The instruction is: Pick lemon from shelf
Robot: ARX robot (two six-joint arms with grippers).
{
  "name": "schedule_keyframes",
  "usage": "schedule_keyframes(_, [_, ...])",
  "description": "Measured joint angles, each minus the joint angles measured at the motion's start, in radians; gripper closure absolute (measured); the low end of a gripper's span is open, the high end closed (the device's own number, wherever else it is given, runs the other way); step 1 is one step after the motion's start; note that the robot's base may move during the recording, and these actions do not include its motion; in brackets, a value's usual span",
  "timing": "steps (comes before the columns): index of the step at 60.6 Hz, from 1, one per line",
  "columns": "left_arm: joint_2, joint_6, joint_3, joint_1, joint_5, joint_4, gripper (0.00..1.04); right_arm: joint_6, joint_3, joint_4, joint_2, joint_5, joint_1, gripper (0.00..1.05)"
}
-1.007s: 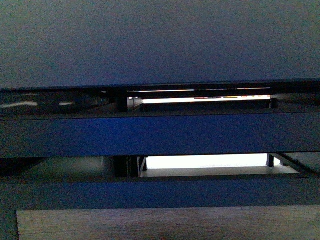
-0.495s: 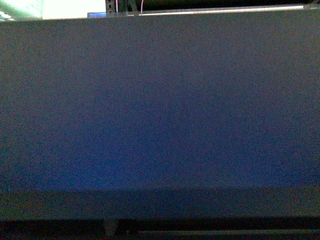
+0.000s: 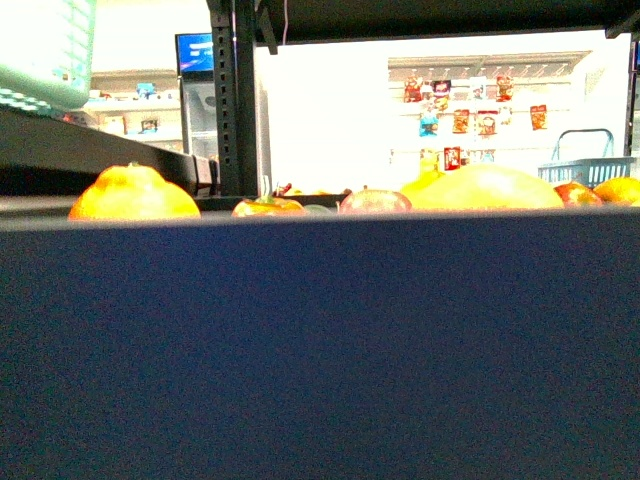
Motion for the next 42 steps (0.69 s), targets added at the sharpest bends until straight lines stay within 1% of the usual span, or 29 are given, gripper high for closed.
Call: schedule_keyframes(42, [0.000, 0.000, 0.000, 0.000, 0.000, 0.000, 0.08, 0.000, 0.000, 0.000, 0.000, 0.000, 0.000, 0.02])
